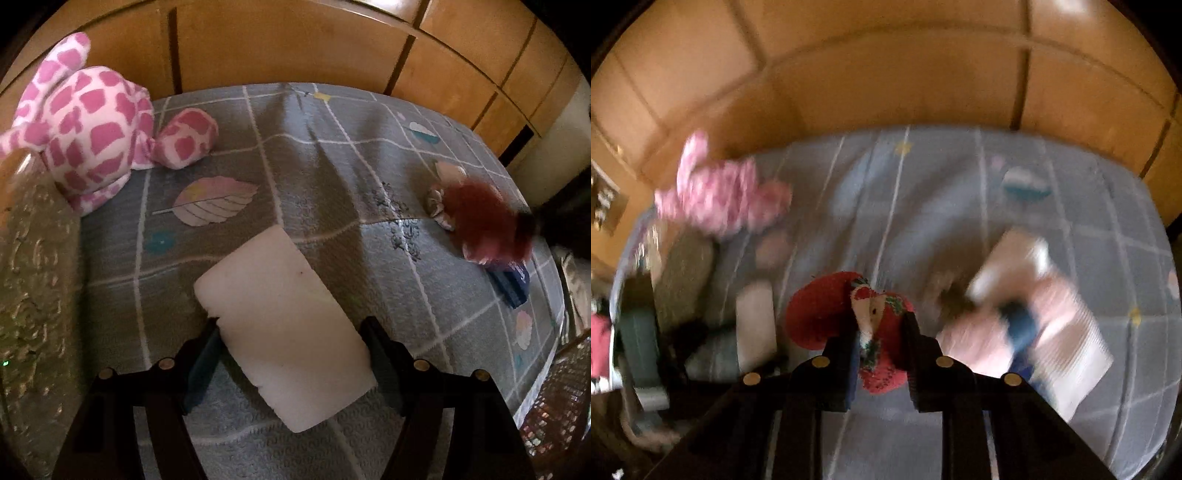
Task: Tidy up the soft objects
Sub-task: 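Lift the white block with the left tool while the right grasps the red strawberry plush, then carry the white block into the gold tray and open the left tool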
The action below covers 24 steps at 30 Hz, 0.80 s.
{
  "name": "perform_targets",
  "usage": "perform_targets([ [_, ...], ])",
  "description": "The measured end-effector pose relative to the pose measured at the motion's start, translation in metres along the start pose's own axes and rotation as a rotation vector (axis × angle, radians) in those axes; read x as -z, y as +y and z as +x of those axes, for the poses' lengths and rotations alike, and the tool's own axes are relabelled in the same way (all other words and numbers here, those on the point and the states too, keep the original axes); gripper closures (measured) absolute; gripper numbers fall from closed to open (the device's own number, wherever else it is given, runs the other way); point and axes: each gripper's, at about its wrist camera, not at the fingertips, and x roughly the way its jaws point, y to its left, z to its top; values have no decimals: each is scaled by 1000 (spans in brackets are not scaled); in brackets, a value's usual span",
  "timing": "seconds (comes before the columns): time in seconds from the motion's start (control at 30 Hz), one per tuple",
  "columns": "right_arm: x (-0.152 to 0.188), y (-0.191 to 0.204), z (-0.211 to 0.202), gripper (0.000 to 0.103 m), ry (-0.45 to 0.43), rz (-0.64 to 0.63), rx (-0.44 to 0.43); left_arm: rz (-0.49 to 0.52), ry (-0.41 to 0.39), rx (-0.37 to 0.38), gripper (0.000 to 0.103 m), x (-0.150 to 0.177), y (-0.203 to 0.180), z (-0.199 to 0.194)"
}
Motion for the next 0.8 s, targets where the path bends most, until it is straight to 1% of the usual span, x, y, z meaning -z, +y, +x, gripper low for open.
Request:
perform_targets([
  [0.03, 9, 6, 11, 83, 40, -16, 33, 3, -2, -4, 29, 1, 0, -1],
  [0.13, 20, 6, 40, 82, 121, 7, 69, 23, -9, -29, 30, 1, -1, -7],
  [0.2, 22, 4, 48, 81, 109, 19, 90, 40, -20, -48, 30, -3, -1, -13],
  [0.23, 20, 3, 47, 81, 103, 34, 84, 47, -26, -54, 30, -6, -3, -17],
  [0.33, 21, -5, 49, 79, 98, 83, 52, 81, -69, -60, 30, -24, -9, -34],
  [0.4, 20, -14, 51, 76, 105, 126, 23, 106, -86, -64, 30, -36, -13, -42],
  [0.47, 21, -21, 54, 74, 122, 158, -6, 114, -94, -56, 30, -56, -15, -50],
  [0.53, 21, -20, 53, 74, 117, 149, 2, 109, -114, -51, 30, -81, -13, -58],
  [0.67, 22, -15, 51, 75, 104, 126, 26, 85, -158, -93, 30, -118, 0, -72],
  [0.8, 23, -12, 51, 75, 98, 125, 27, 8, -200, -128, 30, -146, 34, -94],
])
